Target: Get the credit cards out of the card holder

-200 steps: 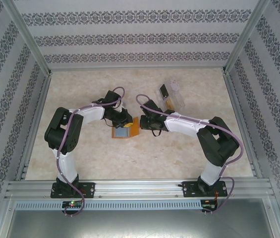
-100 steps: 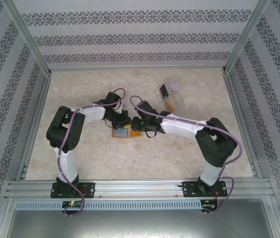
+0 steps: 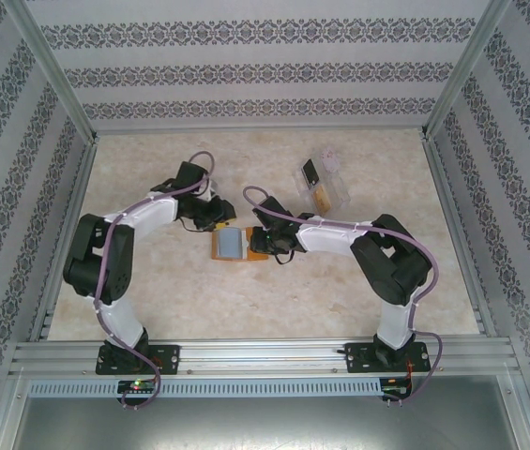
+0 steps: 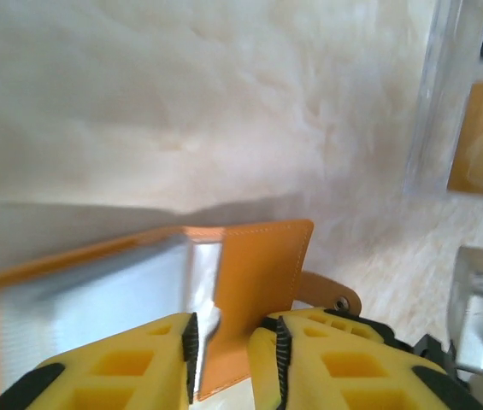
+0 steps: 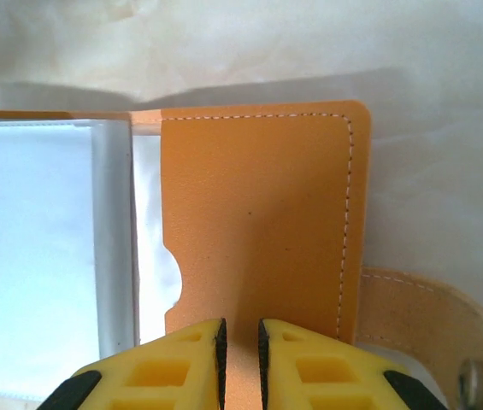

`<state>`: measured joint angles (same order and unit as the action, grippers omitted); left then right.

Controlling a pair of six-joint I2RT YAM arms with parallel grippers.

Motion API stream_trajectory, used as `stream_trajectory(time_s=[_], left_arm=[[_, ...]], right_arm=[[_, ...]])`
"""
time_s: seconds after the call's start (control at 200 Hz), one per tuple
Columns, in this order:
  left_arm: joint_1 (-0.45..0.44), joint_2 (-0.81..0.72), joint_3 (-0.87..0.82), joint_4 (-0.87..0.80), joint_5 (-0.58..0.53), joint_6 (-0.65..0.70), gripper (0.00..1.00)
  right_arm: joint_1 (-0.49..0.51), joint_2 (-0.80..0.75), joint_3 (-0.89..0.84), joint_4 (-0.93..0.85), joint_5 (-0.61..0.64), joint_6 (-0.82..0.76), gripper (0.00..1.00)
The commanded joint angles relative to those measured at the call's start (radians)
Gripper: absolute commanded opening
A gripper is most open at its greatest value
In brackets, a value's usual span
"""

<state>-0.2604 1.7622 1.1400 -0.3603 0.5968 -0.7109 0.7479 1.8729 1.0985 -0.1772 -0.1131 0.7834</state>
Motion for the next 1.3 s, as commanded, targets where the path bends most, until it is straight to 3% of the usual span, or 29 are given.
stream_trajectory(time_s=[0.0,0.24,0.535,0.789,1.129,1.294], left_arm=[[0.019,-0.036,-0.034,-0.102,-0.034,0.038,0.38],[0.018,-0.08,-0.068,-0.158,0.015,0.053,0.44],[0.017,-0.052,-0.08,-0.111,0.032,0.05,0.37],[0.018,0.007,-0.063,-0.12,0.003,0.074,0.37],[0.018,0.049,-0.059,-0.092,0.042,0.071,0.36],[0.018,0.05,-0.056,-0.078,0.106,0.087,0.31]], right_arm=[[-0.007,0.014,-0.005,0.005,0.027,-0.003,0.21],[-0.005,0.014,-0.005,-0.005,0.031,-0.015,0.21],[-0.005,0.026,-0.002,0.005,0.028,-0.007,0.19],[-0.005,0.029,0.0,0.0,0.03,-0.007,0.19],[-0.007,0.044,0.005,-0.003,0.016,-0.003,0.18],[-0.006,0.058,0.014,-0.006,0.006,-0.003,0.18]])
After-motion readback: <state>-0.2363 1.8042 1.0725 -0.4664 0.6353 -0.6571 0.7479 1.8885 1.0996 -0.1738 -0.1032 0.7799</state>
